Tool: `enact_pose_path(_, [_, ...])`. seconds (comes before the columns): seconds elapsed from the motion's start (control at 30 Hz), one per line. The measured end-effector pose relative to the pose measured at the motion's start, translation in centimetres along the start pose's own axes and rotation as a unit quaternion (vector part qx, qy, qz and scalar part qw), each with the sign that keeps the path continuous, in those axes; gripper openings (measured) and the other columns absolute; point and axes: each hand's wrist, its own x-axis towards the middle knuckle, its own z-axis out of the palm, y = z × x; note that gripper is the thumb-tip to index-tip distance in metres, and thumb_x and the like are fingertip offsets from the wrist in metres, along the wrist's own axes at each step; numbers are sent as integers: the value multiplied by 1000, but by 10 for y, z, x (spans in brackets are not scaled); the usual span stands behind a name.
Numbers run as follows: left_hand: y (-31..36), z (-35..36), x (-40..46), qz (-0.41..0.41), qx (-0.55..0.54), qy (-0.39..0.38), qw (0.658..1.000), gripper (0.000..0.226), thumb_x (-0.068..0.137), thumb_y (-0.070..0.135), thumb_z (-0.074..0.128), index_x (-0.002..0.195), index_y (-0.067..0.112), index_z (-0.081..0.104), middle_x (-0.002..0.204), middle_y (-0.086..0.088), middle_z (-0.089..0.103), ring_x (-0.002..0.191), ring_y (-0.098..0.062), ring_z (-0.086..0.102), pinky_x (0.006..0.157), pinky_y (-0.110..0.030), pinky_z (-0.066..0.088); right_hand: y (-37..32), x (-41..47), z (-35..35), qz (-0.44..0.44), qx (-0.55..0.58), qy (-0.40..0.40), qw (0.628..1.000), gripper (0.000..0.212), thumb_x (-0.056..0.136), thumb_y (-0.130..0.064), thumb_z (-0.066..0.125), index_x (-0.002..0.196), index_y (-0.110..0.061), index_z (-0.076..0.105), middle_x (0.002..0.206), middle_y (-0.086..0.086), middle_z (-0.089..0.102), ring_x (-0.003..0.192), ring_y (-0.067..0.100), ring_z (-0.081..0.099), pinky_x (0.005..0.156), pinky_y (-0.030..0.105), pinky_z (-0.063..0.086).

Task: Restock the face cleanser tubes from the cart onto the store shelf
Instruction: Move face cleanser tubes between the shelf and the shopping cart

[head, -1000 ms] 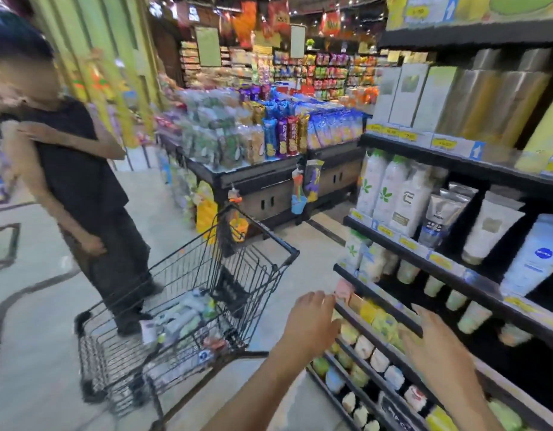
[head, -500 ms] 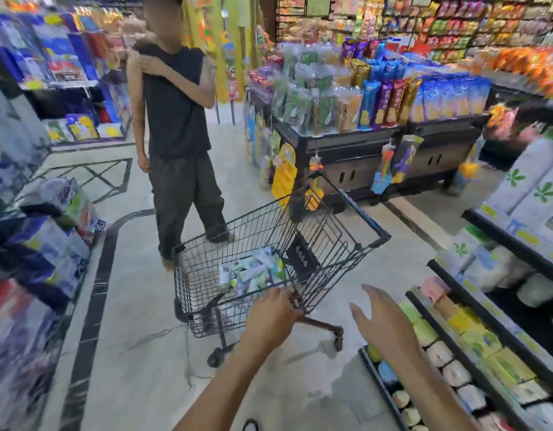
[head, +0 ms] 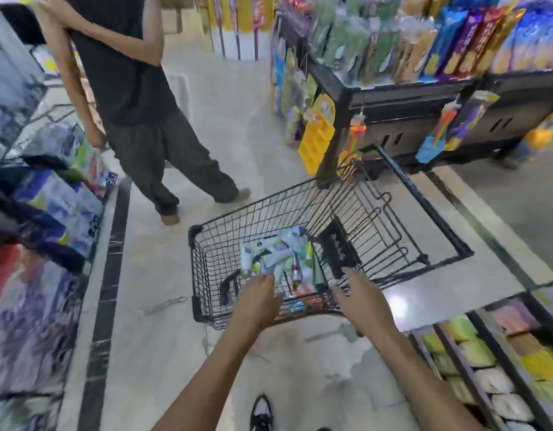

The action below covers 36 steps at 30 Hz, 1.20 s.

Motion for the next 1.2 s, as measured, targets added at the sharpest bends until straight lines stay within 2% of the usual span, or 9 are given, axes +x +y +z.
enact_pose_path(0.17, [-20, 10, 55, -7, 17, -30, 999, 56, 103, 45, 52, 148, 14, 40, 132, -12, 58, 116, -33, 57, 90, -40, 47, -13, 66, 21, 17, 14, -52, 998, 51, 102, -45, 55, 142, -14, 52, 140, 7, 58, 125, 29, 56, 95, 40, 48])
enact_pose_path(0.33, [-30, 31, 119, -34, 15, -65, 997, 56, 101, 44, 55, 148, 18, 40, 138, -12, 55, 119, -32, 58, 92, -41, 50, -6, 148, 58, 55, 34, -107, 992, 39, 100, -42, 58, 128, -15, 58, 121, 7, 66, 107, 29, 63, 81, 37, 49])
enact_pose_path(0.47, [-35, 50, 166, -72, 4, -97, 993, 53, 100, 42, 57, 145, 18, 43, 139, -12, 55, 119, -34, 58, 92, -43, 51, 10, 215, 101, 83, 73, -151, 982, 39, 94, -45, 57, 122, -18, 64, 112, 8, 70, 99, 30, 67, 83, 41, 56])
enact_pose_path(0.6, [-46, 72, 218, -85, -1, -119, 989, 45, 103, 34, 54, 142, 13, 47, 138, -13, 55, 120, -34, 57, 93, -46, 52, 13, 267, 138, 112, 71, -163, 978, 43, 96, -39, 60, 132, -16, 59, 121, 15, 67, 103, 34, 66, 87, 44, 56])
enact_pose_path(0.73, [-69, 113, 276, -105, -4, -134, 986, 44, 103, 34, 54, 139, 9, 47, 134, -14, 57, 118, -35, 57, 93, -47, 52, 17, 314, 180, 138, 63, -165, 975, 37, 99, -35, 60, 124, -9, 62, 115, 17, 67, 105, 37, 66, 84, 41, 54])
enact_pose_path(0.83, [-90, 152, 319, -119, -14, -130, 984, 44, 101, 34, 58, 136, 10, 48, 130, -15, 57, 115, -37, 58, 86, -46, 51, 26, 351, 218, 143, 37, -175, 973, 32, 102, -32, 59, 123, -7, 62, 117, 19, 68, 108, 38, 65, 79, 38, 49])
enact_pose_path(1.0, [-124, 213, 379, -127, -3, -131, 983, 59, 97, 32, 64, 146, 8, 42, 138, -21, 50, 123, -40, 52, 94, -47, 50, 41, 398, 282, 135, -33, -192, 971, 28, 102, -34, 57, 114, -9, 63, 111, 17, 72, 105, 35, 68, 77, 37, 48])
enact_pose_path(1.1, [-140, 238, 399, -137, -9, -129, 982, 59, 92, 31, 69, 141, 10, 45, 131, -19, 53, 116, -40, 55, 86, -46, 51, 48, 418, 309, 129, -65, -191, 971, 32, 101, -37, 60, 117, -8, 62, 114, 16, 72, 107, 35, 67, 79, 38, 51])
enact_pose_path(1.2, [-149, 255, 409, -143, 6, -144, 979, 57, 91, 34, 71, 137, 11, 47, 129, -17, 53, 112, -40, 55, 79, -45, 50, 52, 430, 328, 120, -95, -189, 970, 32, 101, -38, 61, 114, -8, 63, 112, 14, 72, 103, 34, 69, 73, 36, 48])
